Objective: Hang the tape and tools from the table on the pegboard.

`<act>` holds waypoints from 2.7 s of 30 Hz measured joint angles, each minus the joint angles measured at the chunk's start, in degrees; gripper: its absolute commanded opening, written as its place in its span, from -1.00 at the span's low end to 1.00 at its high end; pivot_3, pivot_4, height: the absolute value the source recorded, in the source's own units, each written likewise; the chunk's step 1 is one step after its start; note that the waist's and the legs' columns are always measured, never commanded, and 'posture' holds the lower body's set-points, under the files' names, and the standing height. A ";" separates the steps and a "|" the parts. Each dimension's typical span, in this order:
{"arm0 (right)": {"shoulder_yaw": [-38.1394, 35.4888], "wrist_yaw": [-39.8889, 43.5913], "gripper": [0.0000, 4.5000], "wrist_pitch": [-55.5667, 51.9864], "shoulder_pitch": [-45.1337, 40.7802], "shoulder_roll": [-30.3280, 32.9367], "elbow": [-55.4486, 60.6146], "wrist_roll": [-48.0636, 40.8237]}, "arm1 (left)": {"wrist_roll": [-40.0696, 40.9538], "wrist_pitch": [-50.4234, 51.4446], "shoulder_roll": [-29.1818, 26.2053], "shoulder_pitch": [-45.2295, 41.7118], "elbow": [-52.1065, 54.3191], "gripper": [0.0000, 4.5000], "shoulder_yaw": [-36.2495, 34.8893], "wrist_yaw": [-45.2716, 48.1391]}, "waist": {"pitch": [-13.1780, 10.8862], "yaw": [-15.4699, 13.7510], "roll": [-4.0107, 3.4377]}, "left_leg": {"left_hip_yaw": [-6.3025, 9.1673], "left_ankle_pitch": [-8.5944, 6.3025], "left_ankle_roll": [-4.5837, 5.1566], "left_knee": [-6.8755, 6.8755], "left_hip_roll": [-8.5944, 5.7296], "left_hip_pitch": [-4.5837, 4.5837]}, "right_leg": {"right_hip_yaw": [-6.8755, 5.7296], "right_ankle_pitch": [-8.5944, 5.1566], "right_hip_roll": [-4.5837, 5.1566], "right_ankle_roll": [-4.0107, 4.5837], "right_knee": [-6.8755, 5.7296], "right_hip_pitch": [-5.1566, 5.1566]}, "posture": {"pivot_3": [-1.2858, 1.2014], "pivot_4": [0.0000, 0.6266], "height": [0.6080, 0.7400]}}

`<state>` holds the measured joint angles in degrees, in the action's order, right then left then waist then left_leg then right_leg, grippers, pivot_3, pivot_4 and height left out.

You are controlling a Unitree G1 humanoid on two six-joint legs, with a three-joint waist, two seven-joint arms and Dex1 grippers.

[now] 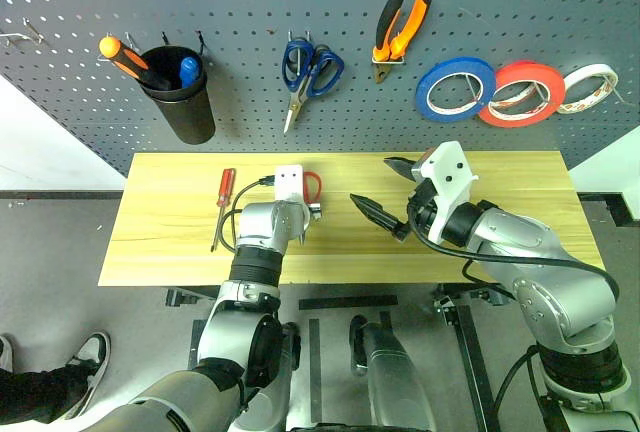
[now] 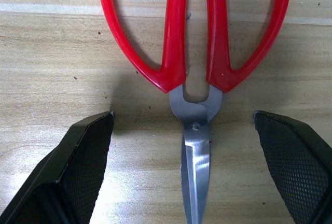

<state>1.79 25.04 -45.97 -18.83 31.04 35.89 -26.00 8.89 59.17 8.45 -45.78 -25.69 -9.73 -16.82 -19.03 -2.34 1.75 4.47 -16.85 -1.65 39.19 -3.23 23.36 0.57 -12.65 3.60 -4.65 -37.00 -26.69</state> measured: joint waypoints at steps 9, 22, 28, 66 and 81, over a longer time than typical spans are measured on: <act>0.00 -0.32 0.97 -0.91 0.09 0.03 0.94 -0.20 | -0.99 -2.16 0.02 -1.11 -2.75 1.00 0.03 0.11 | 0.00 0.00 -0.01 | 0.01 0.00 0.00 0.00 0.00 -0.04 | 0.00 0.00 0.00 0.00 -0.02 0.03 | 0.10 0.10 1.00; 0.82 2.75 0.97 -3.72 4.31 5.89 2.78 -1.15 | -1.44 -2.17 0.03 -1.18 -2.97 1.00 0.07 1.04 | 0.00 -0.01 0.00 | 0.03 0.00 -0.01 -0.01 0.00 -0.07 | -0.01 0.00 0.00 -0.02 -0.01 0.08 | 0.10 0.12 1.00; 0.82 2.73 1.00 -3.72 4.30 5.89 2.78 -1.15 | -1.91 -2.16 0.03 -1.19 -3.11 0.83 0.09 1.29 | 0.00 -0.01 0.00 | 0.03 0.01 -0.02 -0.01 0.00 -0.09 | -0.01 0.00 0.01 -0.02 -0.01 0.09 | 0.10 0.12 1.00; 0.82 2.30 1.00 -3.06 3.19 5.26 2.77 1.25 | -5.27 2.63 -0.05 4.74 16.67 -0.55 17.31 8.89 | -0.10 0.01 0.09 | 0.07 0.01 -0.07 -0.12 0.02 0.03 | -0.02 -0.03 0.01 -0.07 0.31 0.06 | 0.10 0.07 1.00; -1.39 4.15 1.00 0.17 2.89 5.06 2.48 1.38 | -12.66 -12.05 -9.81 11.73 26.05 -0.55 33.38 17.82 | -0.06 -0.09 0.03 | 0.10 0.01 -0.05 -0.18 0.02 0.07 | 0.01 -0.02 0.02 -0.06 0.51 0.09 | 0.10 -0.07 1.00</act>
<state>0.39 29.19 -45.81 -15.94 36.10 38.37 -24.61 -3.77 47.12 -1.36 -34.05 0.36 23.65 1.00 -19.09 -2.42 1.78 4.56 -16.84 -1.70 39.01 -3.21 23.43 0.58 -12.68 3.62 -4.71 -36.49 -26.60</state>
